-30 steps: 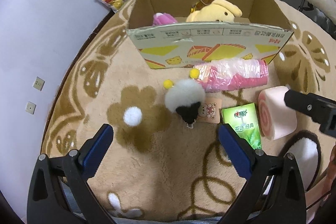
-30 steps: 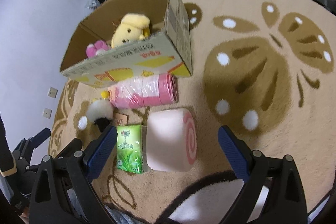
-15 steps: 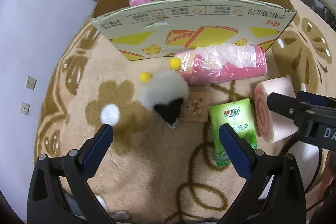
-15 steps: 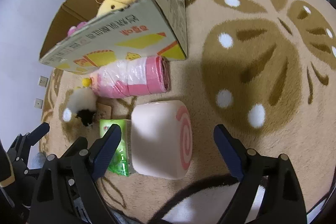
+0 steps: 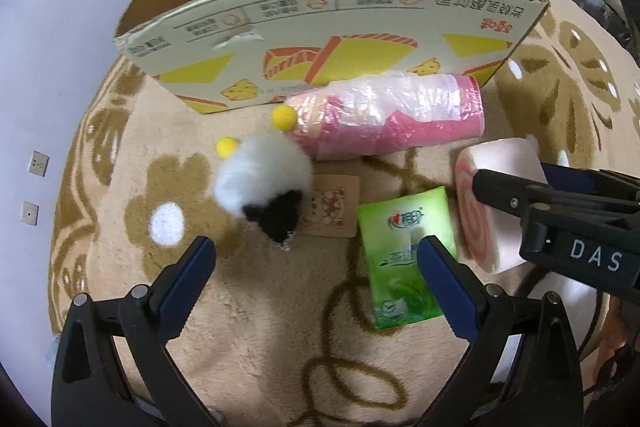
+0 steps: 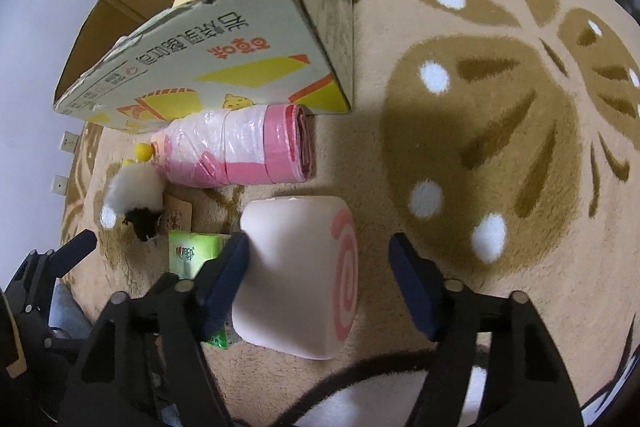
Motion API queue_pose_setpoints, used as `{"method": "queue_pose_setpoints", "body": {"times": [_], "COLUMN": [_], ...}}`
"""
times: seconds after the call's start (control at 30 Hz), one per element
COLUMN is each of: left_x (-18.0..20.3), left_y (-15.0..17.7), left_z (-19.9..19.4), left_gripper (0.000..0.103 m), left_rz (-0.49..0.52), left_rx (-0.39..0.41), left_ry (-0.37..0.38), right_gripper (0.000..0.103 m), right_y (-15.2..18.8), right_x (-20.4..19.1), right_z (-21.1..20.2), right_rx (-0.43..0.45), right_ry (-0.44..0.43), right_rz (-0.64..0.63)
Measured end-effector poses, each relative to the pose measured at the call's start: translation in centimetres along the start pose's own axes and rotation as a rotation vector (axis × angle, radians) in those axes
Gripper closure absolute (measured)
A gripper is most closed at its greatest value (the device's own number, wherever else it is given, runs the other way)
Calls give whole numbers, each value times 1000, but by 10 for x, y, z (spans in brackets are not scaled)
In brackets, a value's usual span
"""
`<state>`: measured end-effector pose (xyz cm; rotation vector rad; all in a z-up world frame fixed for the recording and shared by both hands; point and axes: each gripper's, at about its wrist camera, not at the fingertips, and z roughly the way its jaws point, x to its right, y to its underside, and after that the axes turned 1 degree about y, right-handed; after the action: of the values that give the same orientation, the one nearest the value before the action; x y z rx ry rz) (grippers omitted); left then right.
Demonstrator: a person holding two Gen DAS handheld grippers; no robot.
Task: Organize soft objects
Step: 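Grasp the green tissue pack with the left tool while the right tool grasps the pink-swirl cushion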
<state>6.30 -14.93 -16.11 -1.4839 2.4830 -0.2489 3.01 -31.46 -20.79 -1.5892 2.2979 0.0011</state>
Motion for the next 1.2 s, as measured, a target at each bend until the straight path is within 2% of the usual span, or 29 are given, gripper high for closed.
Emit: {"method": "queue_pose_setpoints", "body": {"times": [0.07,0.37,0.77,1.0,1.2], "left_x": [2,3,19,8,13], "left_y": [-1,-5,-5,-2,5], "left_z": [3,15,20,34,40], "left_gripper": [3,3,3,3,13], "left_rz": [3,-18,9,-16,20], "left_rx": [-11,-38,-54,-70,-57], "left_ry": [12,79,126,161,159], "right_gripper": [44,61,64,65,65], "right_y": [-2,-7,-7,-7,-6], "right_x": [-4,-12,-5,0,4], "right_z": [3,8,4,-1,-3], "right_rx": [-5,-10,-6,3,5], "right_ry": [-22,-25,-32,-47,-49], "right_rz": [-2,-16,-11,-1,-2]}}
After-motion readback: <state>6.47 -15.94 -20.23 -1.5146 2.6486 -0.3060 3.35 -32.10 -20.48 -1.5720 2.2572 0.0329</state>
